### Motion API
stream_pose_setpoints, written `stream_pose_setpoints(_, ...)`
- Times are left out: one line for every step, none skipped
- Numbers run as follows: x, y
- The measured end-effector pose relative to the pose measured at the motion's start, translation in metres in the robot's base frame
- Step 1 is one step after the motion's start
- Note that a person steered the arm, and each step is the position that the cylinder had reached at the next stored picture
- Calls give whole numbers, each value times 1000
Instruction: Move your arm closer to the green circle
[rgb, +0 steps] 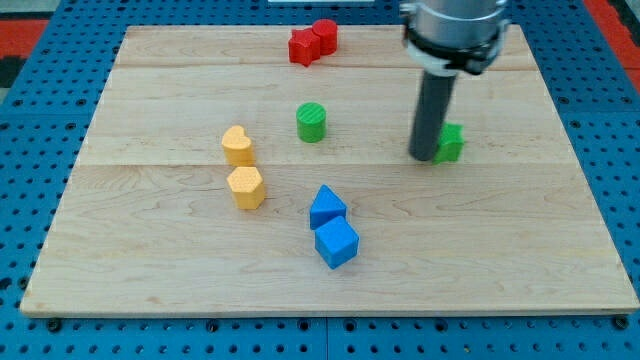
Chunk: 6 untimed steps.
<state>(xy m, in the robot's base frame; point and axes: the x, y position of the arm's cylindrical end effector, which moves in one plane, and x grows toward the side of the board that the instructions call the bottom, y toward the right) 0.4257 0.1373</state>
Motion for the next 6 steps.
stream_pose_setpoints(4,31)
stream_pose_setpoints(29,-33)
stream_pose_setpoints(19,-122)
stream_pose_setpoints(-10,-184)
stream_pose_setpoints(-61,-190)
stream_pose_setpoints(-68,-193)
